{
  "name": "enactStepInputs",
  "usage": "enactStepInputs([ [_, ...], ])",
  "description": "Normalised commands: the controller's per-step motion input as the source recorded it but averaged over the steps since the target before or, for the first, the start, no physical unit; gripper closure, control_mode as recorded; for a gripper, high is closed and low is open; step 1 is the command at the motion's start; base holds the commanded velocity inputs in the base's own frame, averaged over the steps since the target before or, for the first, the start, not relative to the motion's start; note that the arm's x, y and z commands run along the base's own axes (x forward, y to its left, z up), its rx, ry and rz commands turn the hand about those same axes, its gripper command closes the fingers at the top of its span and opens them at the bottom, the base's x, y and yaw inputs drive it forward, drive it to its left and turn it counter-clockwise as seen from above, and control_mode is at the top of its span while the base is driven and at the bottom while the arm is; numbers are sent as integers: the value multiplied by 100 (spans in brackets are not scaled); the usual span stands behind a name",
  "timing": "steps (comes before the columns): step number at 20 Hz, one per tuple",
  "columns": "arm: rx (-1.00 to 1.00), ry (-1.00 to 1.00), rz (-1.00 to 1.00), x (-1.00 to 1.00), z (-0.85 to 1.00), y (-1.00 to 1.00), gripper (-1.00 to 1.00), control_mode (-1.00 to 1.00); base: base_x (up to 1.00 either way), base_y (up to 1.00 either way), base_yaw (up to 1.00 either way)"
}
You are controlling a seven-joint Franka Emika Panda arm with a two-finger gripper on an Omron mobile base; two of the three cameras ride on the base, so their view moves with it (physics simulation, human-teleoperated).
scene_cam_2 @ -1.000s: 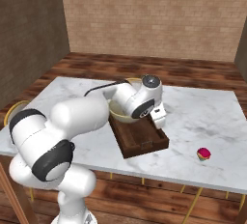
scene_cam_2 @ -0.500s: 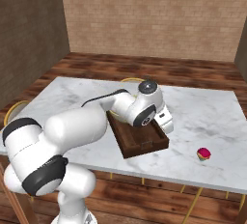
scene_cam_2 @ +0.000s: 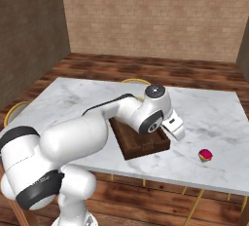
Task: Place the bowl with cake and the cupcake onto the tray.
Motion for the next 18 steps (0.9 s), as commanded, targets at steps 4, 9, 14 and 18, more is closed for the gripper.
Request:
enactStepInputs([
  [4,0,17,4,-34,25,-16,-100,-100,0,0,0],
  [9,0,16,2,-29,18,-13,-100,-100,0,0,0],
  [14,0,7,0,-8,5,-14,-100,-100,0,0,0],
  [18,0,0,3,0,-5,-21,-100,-100,0,0,0],
])
